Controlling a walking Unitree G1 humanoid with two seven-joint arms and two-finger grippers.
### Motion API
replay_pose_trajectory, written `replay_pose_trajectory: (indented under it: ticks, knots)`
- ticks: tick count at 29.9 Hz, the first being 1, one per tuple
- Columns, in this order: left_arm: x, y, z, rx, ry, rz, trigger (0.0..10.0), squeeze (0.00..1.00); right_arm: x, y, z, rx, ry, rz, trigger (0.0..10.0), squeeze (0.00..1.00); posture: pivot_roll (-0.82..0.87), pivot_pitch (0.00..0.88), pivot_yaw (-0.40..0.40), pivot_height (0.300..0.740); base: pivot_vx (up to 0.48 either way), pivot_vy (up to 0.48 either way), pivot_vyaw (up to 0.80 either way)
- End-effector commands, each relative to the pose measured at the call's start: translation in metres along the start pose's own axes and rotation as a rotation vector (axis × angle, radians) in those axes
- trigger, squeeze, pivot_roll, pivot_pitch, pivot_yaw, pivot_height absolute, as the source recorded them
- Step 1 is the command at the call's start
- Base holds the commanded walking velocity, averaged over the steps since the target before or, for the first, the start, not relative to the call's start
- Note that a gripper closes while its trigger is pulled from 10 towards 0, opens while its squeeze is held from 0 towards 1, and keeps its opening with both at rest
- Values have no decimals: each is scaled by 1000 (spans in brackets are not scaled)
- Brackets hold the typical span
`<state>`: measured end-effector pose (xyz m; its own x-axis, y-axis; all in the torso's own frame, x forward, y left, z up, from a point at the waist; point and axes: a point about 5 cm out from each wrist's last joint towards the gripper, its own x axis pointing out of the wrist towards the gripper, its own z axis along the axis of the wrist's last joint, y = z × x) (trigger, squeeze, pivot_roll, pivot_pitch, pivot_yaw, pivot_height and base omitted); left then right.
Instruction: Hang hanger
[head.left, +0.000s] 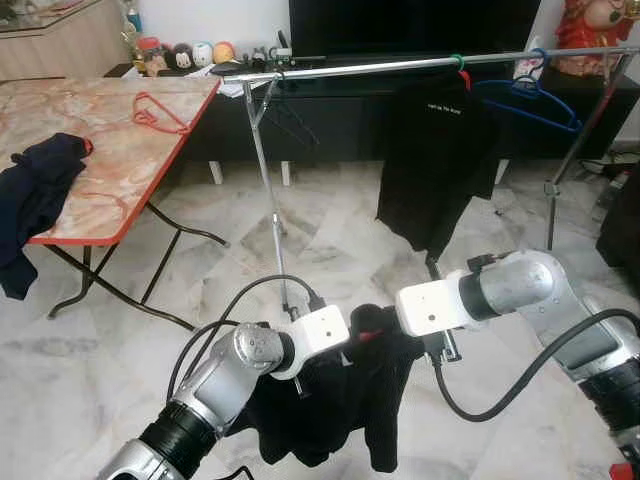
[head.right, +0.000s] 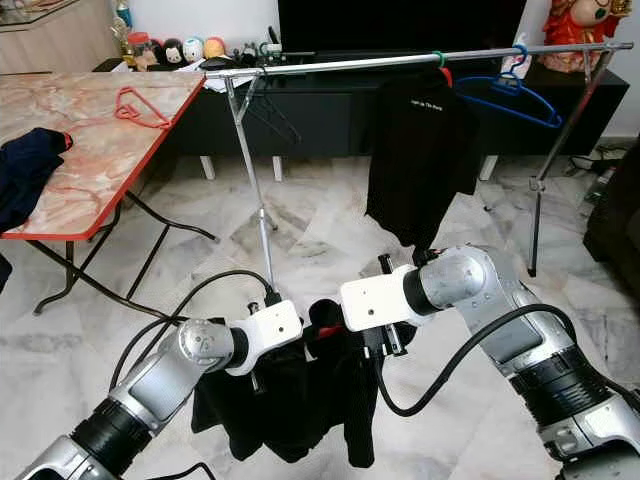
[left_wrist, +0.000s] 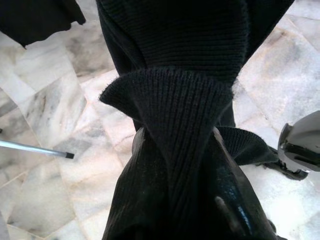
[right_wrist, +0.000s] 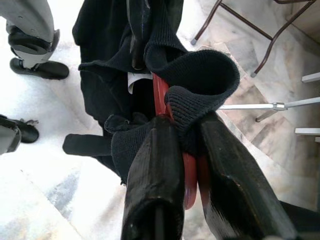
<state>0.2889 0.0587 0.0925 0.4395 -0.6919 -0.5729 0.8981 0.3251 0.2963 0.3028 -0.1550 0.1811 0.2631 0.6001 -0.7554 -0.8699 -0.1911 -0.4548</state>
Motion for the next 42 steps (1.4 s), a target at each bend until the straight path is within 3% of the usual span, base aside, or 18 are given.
replay_pose_trajectory:
  ticks: [1,18,19,20,22,30,40,42]
  knots:
    - [-6,7,17,-1,-91,23,0,0,1,-1,1,-9,-7,11,10000,1000,-74,0,32,740,0,0,0]
    - [-16,10,17,-26,-132,9,0,0,0,2,-33,-2,158,-14,10000,1000,-69,0,32,740,0,0,0]
    - [-17,11,16,-26,-133,9,0,0,0,1,-34,-2,165,-27,10000,937,-69,0,33,740,0,0,0]
    - [-18,11,16,-27,-133,9,0,0,-1,0,-35,2,168,-38,10000,937,-69,0,33,740,0,0,0]
    - [-20,11,13,-25,-127,9,0,0,-7,-3,-41,13,189,-74,10000,0,-71,0,34,740,0,0,0]
    - [-25,12,8,-33,-122,0,0,0,-17,-1,-55,42,239,-114,10000,0,-74,0,33,740,0,0,0]
    - [-43,10,-2,-16,-128,-77,0,0,-28,0,-77,141,261,-222,10000,0,-72,0,32,740,0,0,0]
    - [-47,10,-6,-18,-119,-89,0,0,-32,-5,-71,176,159,-286,10000,0,-70,0,33,740,0,0,0]
